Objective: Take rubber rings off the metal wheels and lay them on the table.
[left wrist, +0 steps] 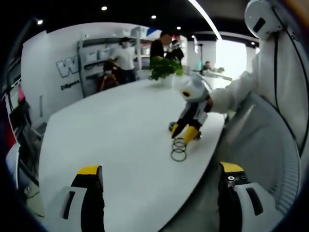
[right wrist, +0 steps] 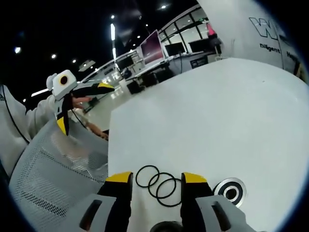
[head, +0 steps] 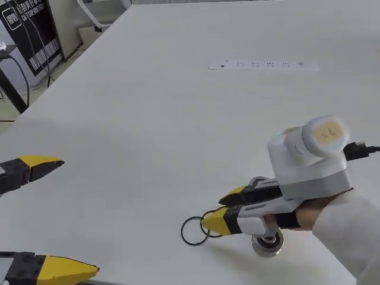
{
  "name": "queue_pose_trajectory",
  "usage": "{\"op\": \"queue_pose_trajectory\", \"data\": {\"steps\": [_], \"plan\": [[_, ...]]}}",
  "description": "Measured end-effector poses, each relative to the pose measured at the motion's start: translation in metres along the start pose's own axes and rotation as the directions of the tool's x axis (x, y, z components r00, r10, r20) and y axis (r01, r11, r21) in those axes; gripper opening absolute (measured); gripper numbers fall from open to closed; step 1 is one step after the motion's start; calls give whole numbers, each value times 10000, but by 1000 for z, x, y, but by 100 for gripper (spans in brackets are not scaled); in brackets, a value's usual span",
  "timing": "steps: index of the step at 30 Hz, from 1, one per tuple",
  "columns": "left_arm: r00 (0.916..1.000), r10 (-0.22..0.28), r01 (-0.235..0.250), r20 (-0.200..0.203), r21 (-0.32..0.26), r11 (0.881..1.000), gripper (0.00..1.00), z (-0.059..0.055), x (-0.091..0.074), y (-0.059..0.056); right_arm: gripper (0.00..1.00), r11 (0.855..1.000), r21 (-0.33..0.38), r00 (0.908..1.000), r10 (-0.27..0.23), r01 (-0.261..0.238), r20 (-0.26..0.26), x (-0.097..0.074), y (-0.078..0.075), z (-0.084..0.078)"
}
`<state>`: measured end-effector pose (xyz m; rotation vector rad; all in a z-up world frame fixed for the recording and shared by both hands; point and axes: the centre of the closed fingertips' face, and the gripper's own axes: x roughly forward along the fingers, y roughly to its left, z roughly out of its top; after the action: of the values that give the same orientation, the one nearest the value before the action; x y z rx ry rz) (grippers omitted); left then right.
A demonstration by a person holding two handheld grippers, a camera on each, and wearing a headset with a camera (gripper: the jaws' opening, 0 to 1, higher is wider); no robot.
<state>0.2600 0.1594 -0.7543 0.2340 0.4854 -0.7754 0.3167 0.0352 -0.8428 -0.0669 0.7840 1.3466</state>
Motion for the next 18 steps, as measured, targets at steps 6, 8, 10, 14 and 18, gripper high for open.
{"op": "queue_pose_trajectory", "data": {"steps": [6,8,10,14,18], "plan": [[9998,-203,202,82,208,9996,100,9,8,-1,57,9983,-562,9995,-151,167,276,-11,-3,3],[9993,-334,330,140,241,9992,100,12,13,-3,61,9981,-573,9993,-189,208,325,-17,-5,3],[9985,-531,526,129,333,9981,100,14,18,-6,63,9972,-647,9982,-344,376,494,-23,-7,4],[9891,-1471,1473,-123,261,9887,90,17,29,-22,74,9909,-1097,9923,-669,783,1040,-36,-11,9],[9852,-1701,1711,-206,656,9831,91,23,40,-27,78,9928,-814,9851,-750,884,1548,-49,-14,8]]}}
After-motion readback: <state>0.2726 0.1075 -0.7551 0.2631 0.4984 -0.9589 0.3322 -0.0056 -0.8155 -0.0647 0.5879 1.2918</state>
